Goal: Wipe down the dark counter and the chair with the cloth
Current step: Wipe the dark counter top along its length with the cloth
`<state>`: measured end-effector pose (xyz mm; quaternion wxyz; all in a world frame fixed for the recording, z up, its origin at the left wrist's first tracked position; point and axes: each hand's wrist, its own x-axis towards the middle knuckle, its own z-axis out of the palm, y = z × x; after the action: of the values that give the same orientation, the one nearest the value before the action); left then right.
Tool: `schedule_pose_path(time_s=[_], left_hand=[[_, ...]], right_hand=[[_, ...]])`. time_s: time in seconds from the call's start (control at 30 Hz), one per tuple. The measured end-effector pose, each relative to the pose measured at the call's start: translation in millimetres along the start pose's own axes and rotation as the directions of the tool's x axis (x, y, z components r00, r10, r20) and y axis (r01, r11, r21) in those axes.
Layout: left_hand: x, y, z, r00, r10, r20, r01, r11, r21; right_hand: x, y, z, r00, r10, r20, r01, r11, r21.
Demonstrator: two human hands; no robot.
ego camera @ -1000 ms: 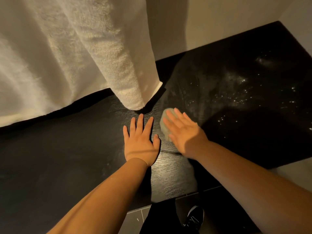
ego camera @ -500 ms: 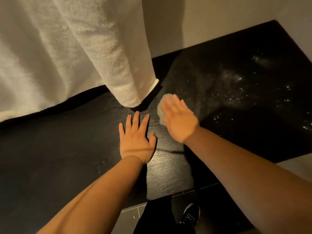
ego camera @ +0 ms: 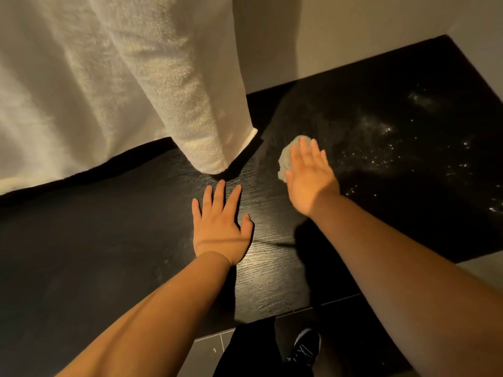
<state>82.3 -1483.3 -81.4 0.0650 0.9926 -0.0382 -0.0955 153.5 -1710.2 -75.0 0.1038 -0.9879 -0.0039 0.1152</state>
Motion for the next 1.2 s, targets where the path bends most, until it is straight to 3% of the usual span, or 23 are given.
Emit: schedule_pose_path(time_s=[0.1,0.17,0.27,0.33,0.43,0.5,0.6,0.7,0.77,0.83,0.9,1.03,1.1,1.2], left_hand=[[0.5,0.6,-0.7,1.0,-0.006,0.004,0.006,1.0,-0.001],[1.2,0.4,0.3,1.0,-0.005,0.003,0.005,1.0,0.002],[0.5,-0.1,0.6,1.0,-0.002,-0.002,0.002,1.0,-0.003],[0.4,0.1,0.1,1.0,-0.003,-0.002,0.003,1.0,-0.004],[0.8,0.6,-0.2,1.0,-0.007,0.01,0.007,1.0,0.007],[1.2,0.3,0.3,1.0,-0.004,0.017,0.004,1.0,0.01],[0.9,-0.1,-0.5,1.0,-0.006,0.013,0.006,1.0,0.003],[0.7,0.3,-1.0,1.0,-0.003,0.002,0.003,1.0,-0.002],[-0.1,0.1,-1.5,1.0,-0.001,0.008,0.001,1.0,-0.005],[0.3,0.2,-2.1,1.0,-0.002,0.012,0.002,1.0,-0.015],[0.5,0.1,-2.1,1.0,-0.002,0.009,0.003,1.0,-0.024],[0.5,-1.0,-0.1,1.0,0.008,-0.009,-0.008,1.0,-0.02],[0.0,-1.9,0.3,1.0,0.004,-0.011,-0.004,1.0,-0.021],[0.3,-1.0,0.3,1.0,-0.002,-0.006,0.002,1.0,-0.027]], right_hand=[[-57.5,-16.1,17.2,0.99,-0.131,-0.044,0.13,0.991,-0.023],[-87.6,-12.8,24.6,0.971,-0.237,0.012,0.237,0.971,-0.014],[-72.0,8.5,23.2,0.944,-0.325,0.051,0.328,0.943,-0.058],[-36.7,21.3,12.4,0.97,-0.243,-0.009,0.241,0.966,-0.093],[9.1,32.4,-8.3,0.999,0.033,0.001,-0.033,0.999,0.014],[12.0,25.6,-5.7,0.996,0.079,-0.039,-0.077,0.996,0.042],[-21.2,-1.7,16.1,0.994,-0.11,-0.029,0.109,0.994,-0.023],[-53.2,-12.3,26.0,0.936,-0.349,0.045,0.351,0.936,-0.029],[-47.6,-2.2,16.1,0.895,-0.436,0.089,0.438,0.899,0.003],[-23.8,10.7,3.4,0.924,-0.38,0.049,0.381,0.925,-0.004],[11.8,19.2,-8.5,0.983,-0.182,0.016,0.182,0.983,-0.011],[42.4,0.7,-13.7,0.998,0.066,0.019,-0.066,0.998,-0.007],[25.1,-18.2,-3.8,0.999,0.007,0.045,-0.007,1.0,0.007],[-27.6,-29.7,12.5,0.964,-0.263,0.043,0.26,0.963,0.065]])
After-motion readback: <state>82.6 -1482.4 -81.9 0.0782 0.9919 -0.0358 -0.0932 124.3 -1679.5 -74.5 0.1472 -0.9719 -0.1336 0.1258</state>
